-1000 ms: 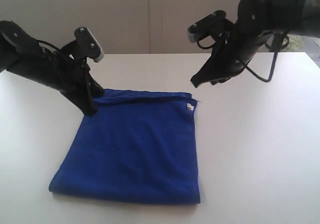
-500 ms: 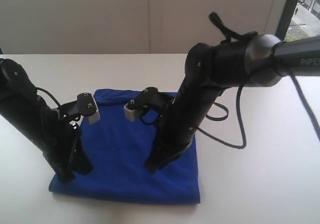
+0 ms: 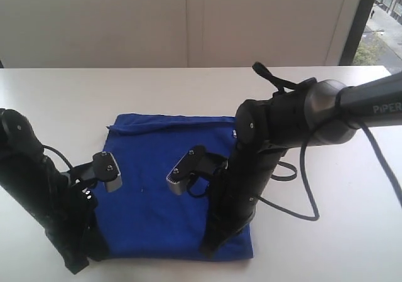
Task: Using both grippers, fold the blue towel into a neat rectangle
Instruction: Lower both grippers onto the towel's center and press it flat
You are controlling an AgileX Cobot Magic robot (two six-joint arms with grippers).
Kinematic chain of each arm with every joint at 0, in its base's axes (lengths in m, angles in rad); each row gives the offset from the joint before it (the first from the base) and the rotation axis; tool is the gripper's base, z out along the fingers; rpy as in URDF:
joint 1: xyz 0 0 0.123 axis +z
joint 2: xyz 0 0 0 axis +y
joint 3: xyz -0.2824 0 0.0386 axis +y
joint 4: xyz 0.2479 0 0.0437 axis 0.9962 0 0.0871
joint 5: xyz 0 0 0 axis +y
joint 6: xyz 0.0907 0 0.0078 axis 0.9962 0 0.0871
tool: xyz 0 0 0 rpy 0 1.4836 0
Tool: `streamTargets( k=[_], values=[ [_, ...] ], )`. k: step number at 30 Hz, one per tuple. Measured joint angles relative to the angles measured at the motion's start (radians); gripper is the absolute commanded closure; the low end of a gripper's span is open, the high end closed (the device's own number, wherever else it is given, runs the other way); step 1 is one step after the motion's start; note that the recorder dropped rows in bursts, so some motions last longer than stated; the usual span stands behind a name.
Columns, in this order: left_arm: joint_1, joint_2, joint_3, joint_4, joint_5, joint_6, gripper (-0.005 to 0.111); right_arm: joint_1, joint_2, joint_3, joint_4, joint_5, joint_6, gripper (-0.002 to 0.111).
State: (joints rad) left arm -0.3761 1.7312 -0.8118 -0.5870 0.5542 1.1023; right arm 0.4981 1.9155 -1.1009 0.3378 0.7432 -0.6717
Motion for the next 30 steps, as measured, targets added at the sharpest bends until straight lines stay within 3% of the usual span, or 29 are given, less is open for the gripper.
streamTargets(
  k=[10, 17, 25, 28, 30],
  values=[
    [-0.109, 0.0, 0.002, 0.0, 0.012, -0.038, 0.107, 0.001, -0.016, 0.045, -0.081, -0.004, 0.115, 0.108],
    [-0.12, -0.01, 0.002, 0.138, 0.055, -0.216, 0.107, 0.001, -0.027, 0.069, -0.101, 0.033, 0.169, 0.108],
    [-0.121, -0.076, 0.002, 0.189, 0.069, -0.242, 0.107, 0.001, -0.044, 0.08, -0.111, 0.082, 0.182, 0.108],
    [-0.121, -0.182, 0.002, 0.194, -0.017, -0.252, 0.107, 0.001, -0.062, 0.093, -0.127, 0.091, 0.192, 0.108],
    [-0.121, -0.233, 0.002, 0.194, -0.15, -0.26, 0.107, 0.001, -0.095, 0.095, -0.143, 0.096, 0.194, 0.108]
  ],
)
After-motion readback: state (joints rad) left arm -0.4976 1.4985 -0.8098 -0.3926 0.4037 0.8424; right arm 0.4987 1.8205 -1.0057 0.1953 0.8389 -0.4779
